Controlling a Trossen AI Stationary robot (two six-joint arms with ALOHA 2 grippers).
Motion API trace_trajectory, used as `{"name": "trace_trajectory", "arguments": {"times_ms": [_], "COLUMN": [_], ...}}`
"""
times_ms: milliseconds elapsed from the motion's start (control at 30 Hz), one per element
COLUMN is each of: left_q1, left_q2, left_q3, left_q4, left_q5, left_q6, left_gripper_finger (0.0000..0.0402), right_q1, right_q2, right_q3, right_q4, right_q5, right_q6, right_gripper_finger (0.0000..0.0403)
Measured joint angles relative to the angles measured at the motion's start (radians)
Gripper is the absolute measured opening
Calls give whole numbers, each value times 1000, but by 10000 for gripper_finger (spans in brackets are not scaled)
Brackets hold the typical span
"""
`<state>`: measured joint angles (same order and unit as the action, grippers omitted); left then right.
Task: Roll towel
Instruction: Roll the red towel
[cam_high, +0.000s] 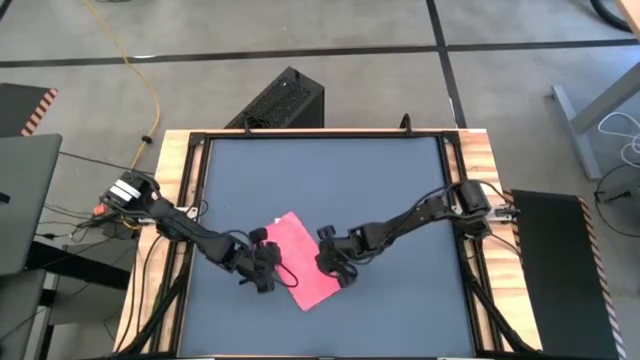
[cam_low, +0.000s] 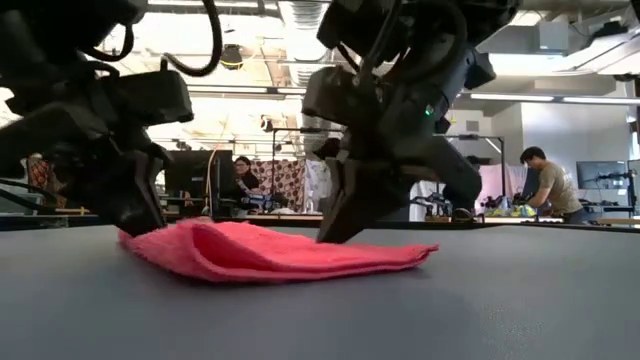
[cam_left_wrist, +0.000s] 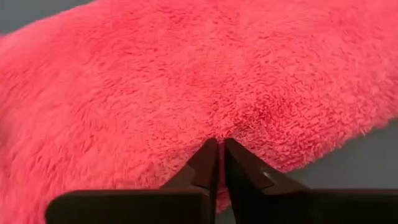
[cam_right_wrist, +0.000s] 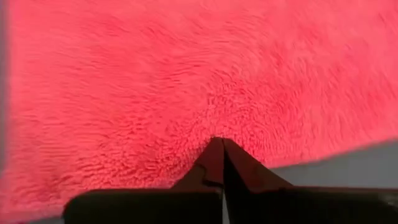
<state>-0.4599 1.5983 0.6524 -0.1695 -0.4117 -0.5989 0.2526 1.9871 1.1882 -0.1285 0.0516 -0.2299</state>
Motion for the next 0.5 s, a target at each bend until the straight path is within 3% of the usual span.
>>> {"name": "trace_trajectory", "arguments": {"times_ms": [133, 233, 367, 500], "left_q1": [10, 20, 33, 29], "left_q2": [-32, -83, -184, -296], "left_q3": [-1, -4, -10, -6], "left_q4": [-124, -236, -306, -314], "left_q5": [-14, 8, 82, 181], "left_q6": [29, 59, 117, 135], "left_gripper_finger": [4, 7, 7, 18], "right_q1": [60, 100, 122, 109], "right_q2": [31, 50, 44, 23], "right_q3": [1, 0, 9, 9], "right_q4": [114, 215, 206, 197], "right_q5": [5, 70, 186, 208], "right_q6": [139, 223, 209, 195], "right_gripper_finger": [28, 54, 66, 68]}}
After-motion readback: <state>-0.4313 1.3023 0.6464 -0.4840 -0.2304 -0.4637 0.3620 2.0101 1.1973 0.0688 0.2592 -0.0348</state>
